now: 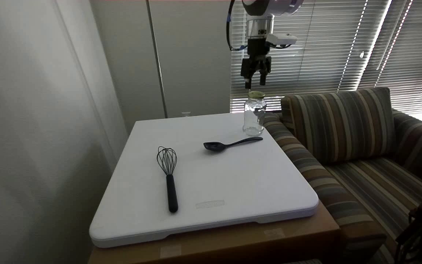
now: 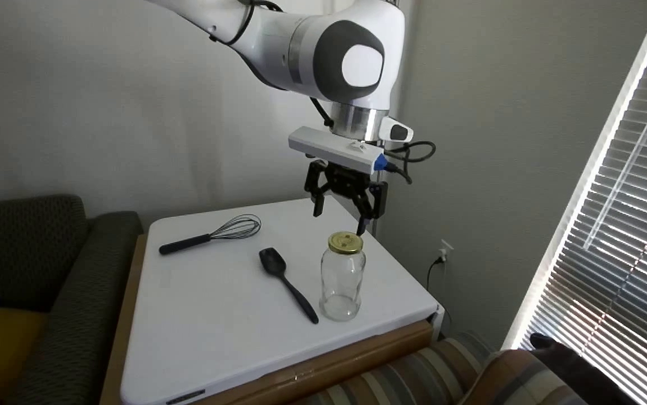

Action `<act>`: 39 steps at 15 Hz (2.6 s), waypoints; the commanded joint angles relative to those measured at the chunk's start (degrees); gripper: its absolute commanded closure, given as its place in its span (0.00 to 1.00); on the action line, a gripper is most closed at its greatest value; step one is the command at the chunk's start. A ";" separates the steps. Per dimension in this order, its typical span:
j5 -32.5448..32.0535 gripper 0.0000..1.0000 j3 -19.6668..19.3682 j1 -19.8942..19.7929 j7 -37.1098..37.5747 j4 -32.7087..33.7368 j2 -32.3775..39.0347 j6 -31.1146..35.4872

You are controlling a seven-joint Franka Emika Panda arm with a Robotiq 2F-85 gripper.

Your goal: Take the lid off the glass jar

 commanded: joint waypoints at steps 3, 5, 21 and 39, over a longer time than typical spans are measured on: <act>-1.98 0.00 0.61 -1.67 0.06 8.31 6.40 -2.05; -2.20 0.00 0.61 -1.93 0.53 9.09 7.16 -2.32; -0.91 0.00 2.50 -2.55 0.66 9.38 7.27 -5.16; -2.03 0.00 0.51 -1.67 3.77 8.58 8.34 -3.50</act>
